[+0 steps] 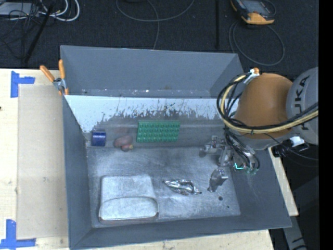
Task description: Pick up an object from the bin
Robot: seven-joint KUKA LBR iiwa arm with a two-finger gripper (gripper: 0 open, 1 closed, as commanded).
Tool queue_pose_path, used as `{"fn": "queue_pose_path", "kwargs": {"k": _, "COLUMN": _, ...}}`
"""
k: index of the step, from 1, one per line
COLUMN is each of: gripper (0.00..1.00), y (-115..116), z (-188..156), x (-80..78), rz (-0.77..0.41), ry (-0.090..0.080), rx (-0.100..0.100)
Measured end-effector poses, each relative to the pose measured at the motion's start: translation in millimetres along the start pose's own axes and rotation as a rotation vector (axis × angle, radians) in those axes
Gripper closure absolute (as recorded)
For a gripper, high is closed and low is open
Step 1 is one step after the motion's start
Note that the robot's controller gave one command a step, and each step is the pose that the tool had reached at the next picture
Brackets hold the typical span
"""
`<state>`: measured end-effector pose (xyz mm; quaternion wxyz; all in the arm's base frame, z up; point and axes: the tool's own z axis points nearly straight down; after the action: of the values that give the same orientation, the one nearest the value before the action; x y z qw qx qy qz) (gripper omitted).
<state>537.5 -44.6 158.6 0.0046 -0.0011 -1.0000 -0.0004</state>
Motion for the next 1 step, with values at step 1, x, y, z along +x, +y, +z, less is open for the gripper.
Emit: {"fn": "queue_pose_path", "kwargs": {"k": 1, "gripper": 0.00, "y": 22.0, "z": 87.5, "x": 6.7, "rz": -0.259, "ry": -0.012, "rx": 0.002}}
